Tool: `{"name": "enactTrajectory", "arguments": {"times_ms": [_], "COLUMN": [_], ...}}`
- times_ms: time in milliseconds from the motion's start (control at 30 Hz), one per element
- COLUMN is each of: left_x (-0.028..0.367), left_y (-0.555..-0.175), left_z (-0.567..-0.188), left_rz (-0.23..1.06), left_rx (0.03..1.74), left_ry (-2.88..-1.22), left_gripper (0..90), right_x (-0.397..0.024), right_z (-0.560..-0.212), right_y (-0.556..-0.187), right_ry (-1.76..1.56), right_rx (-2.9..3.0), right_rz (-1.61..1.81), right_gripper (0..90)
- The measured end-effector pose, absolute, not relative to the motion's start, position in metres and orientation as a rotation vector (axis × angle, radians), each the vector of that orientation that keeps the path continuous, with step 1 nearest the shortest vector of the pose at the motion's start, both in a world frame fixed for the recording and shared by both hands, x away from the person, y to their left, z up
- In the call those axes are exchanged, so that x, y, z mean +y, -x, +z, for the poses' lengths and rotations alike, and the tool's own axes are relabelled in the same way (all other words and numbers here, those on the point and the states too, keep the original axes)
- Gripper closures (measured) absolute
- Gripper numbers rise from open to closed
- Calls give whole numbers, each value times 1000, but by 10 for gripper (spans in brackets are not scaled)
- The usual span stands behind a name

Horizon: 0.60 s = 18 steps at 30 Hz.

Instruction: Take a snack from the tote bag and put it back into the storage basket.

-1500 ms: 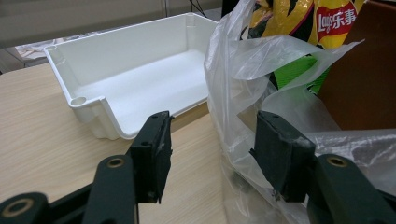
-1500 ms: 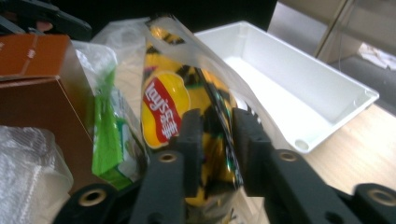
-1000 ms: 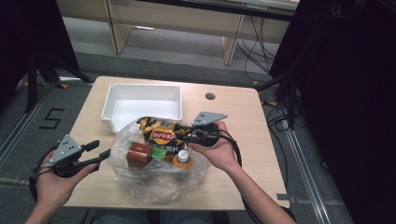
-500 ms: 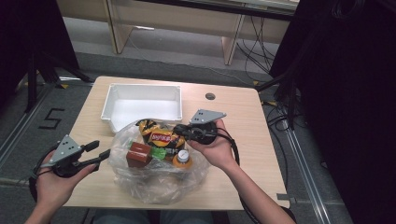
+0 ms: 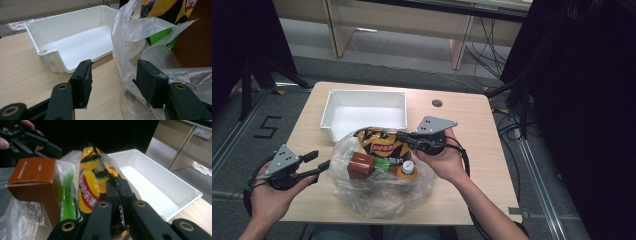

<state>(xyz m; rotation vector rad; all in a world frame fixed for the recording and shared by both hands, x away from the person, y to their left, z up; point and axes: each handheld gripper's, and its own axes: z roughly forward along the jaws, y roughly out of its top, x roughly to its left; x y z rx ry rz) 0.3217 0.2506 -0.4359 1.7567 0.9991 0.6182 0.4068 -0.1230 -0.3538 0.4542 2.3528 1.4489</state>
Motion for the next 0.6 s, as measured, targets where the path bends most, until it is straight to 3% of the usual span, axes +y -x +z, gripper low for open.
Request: {"name": "enactTrajectory", "arguments": {"times_ms": [600], "left_x": [247], "left_y": [-322], "left_z": [-439], "left_rz": [603], "left_rx": [997], "left_ry": [-1779], "left_gripper": [463], "right_x": [-126], "right_z": [-318], "right_y": [-404], "right_ry": [-432], "right_rx": [2246], "right_rz": [1566], "right_gripper": [899]}}
